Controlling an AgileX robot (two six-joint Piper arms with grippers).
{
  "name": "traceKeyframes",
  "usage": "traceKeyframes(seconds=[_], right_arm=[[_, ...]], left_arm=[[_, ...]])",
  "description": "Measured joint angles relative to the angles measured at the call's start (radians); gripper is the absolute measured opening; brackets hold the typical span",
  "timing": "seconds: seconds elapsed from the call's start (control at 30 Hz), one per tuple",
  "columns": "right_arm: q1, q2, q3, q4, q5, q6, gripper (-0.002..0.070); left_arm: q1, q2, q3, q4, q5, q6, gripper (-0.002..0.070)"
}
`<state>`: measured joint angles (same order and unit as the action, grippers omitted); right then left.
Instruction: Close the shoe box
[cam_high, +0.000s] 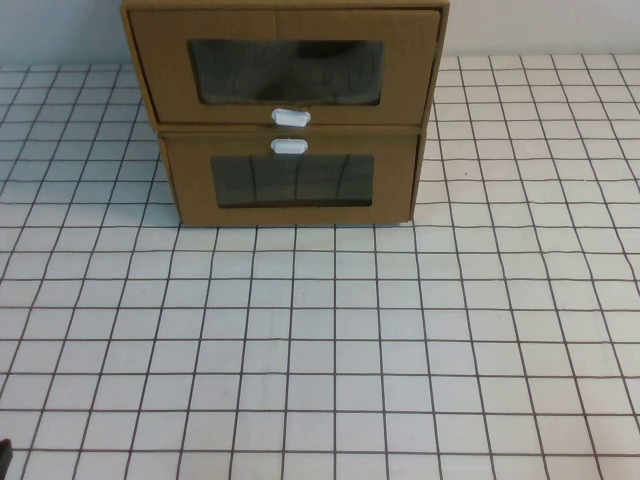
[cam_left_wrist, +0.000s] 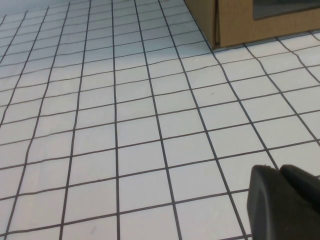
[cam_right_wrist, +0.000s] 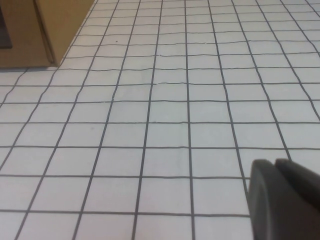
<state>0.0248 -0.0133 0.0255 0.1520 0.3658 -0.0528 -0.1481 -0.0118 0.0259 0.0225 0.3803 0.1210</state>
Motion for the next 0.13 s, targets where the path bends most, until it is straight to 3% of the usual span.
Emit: traceKeyframes(seconds=[0.13], right_arm=[[0.006, 0.000, 0.000, 0.000, -0.001, 0.000, -0.0015]], left_arm=[[0.000, 0.000, 0.000, 0.000, 0.000, 0.000, -0.0002]])
